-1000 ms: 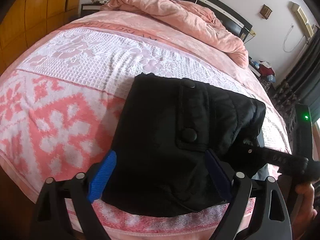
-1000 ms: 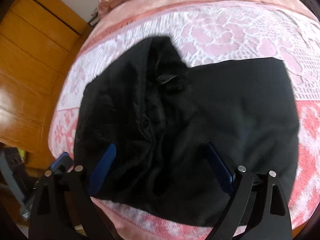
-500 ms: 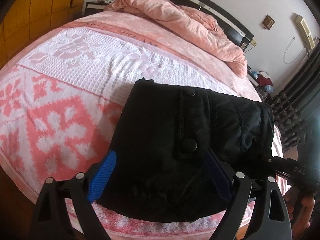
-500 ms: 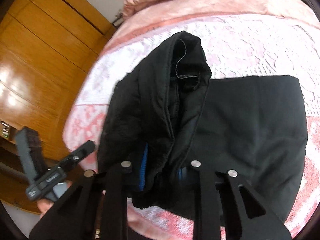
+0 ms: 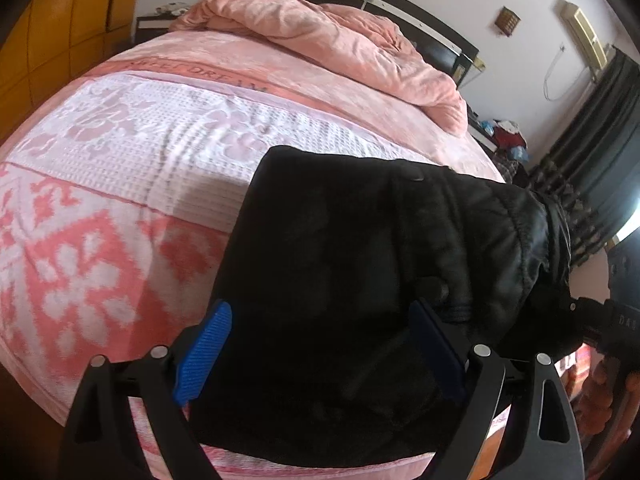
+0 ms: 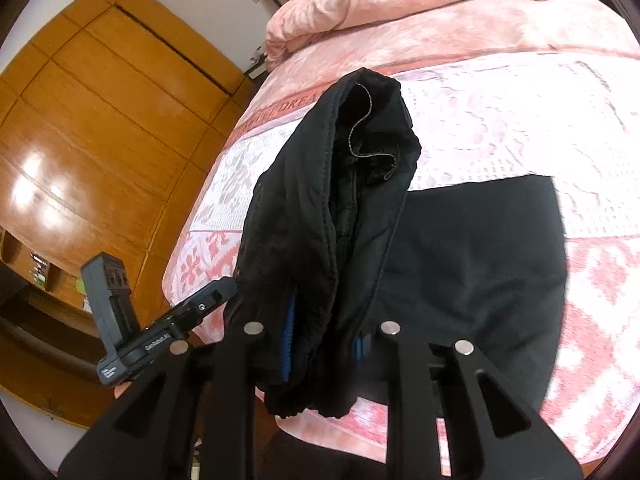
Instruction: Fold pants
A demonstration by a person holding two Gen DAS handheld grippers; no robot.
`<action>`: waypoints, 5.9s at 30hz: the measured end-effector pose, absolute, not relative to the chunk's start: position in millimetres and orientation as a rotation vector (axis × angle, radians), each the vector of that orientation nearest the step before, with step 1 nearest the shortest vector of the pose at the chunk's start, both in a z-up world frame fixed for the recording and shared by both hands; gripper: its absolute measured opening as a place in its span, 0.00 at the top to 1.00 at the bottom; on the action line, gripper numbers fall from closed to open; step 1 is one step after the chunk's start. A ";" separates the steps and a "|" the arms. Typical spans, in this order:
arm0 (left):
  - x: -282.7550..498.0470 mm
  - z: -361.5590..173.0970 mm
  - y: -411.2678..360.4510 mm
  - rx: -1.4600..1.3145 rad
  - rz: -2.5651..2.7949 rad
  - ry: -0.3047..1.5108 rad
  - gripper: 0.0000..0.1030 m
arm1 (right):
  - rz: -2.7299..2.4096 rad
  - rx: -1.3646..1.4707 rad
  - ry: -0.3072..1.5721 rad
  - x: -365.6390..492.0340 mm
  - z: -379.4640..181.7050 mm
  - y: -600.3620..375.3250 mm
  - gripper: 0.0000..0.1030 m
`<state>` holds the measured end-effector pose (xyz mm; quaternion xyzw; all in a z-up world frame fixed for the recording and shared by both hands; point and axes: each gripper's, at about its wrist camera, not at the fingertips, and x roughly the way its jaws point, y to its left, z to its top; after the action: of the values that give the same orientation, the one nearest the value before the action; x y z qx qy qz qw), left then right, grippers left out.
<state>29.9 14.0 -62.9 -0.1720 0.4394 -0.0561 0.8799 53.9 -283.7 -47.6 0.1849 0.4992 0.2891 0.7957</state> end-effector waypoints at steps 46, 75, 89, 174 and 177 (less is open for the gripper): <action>64.7 -75.1 -49.2 -0.132 -0.144 0.911 0.09 | 0.438 0.506 1.212 174.1 -146.9 -362.0 0.91; 27.0 -94.9 -38.0 -0.135 -0.089 0.964 0.05 | 0.425 0.554 1.215 57.2 -141.7 -365.0 0.54; 22.9 -72.2 -42.8 -0.143 -0.138 0.912 0.05 | 0.476 0.531 1.140 47.9 -96.4 -372.7 0.70; 101.8 -188.9 12.7 -0.734 -0.645 1.384 0.04 | 0.684 0.744 1.301 108.6 -187.1 -372.6 0.28; 100.0 -188.5 13.1 -0.738 -0.646 1.373 0.04 | 0.681 0.750 1.298 107.7 -187.7 -371.9 0.26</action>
<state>100.0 13.1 -188.5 -0.3268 0.6078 -0.2862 0.6647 107.7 -371.9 -187.7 0.3342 0.5782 0.3033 0.6797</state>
